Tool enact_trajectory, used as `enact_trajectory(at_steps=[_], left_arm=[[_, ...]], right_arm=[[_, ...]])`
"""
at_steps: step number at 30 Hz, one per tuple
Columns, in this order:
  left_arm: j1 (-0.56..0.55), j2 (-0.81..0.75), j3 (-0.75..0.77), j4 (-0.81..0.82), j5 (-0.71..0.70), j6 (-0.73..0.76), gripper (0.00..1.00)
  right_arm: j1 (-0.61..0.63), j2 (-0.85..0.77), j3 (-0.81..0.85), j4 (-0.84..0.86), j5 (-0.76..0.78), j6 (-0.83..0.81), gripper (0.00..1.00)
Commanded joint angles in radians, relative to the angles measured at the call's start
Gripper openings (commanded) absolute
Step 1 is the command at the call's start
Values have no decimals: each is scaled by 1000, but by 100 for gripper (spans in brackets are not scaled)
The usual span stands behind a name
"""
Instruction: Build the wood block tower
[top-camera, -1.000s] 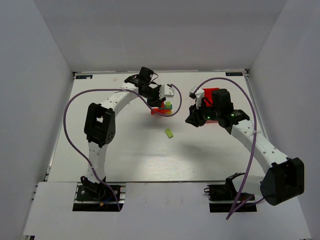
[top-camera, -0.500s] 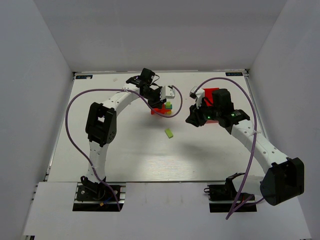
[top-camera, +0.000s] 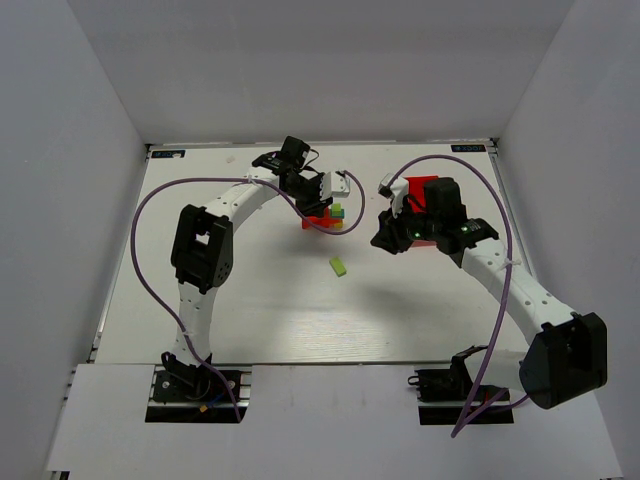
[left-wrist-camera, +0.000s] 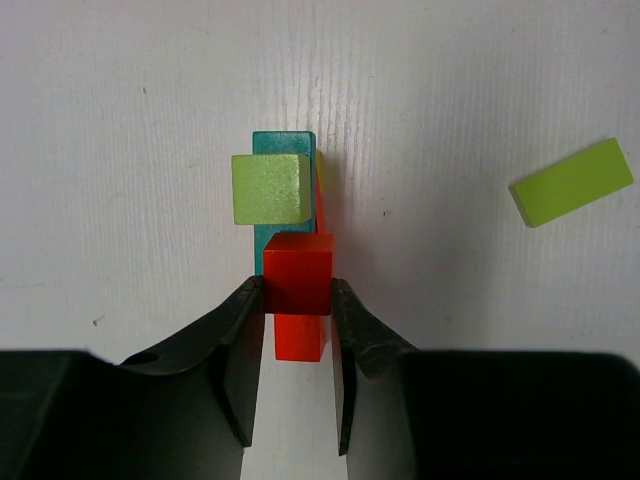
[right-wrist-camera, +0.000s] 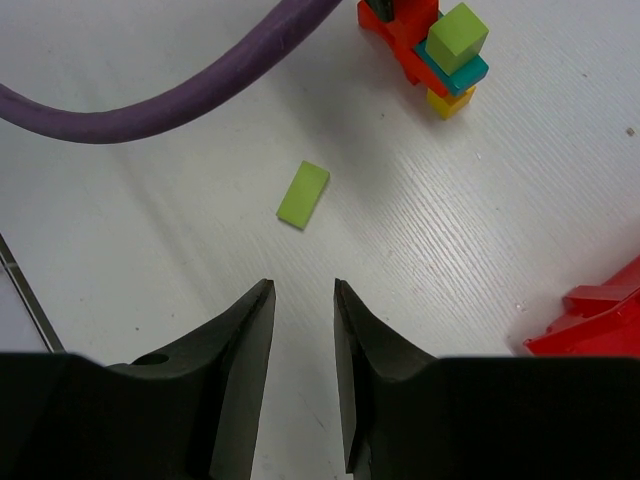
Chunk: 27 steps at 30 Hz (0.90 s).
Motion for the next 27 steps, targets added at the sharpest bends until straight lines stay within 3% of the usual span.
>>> enact_trajectory(at_steps=[1,27], left_arm=[[-4,-18,33,11,10,0,12],[-4,-9,42,21,1,0,14]], right_arm=[[-7,2,-7,-8,-30,-2,37],[-10,1,-7,-11,-31,-5,37]])
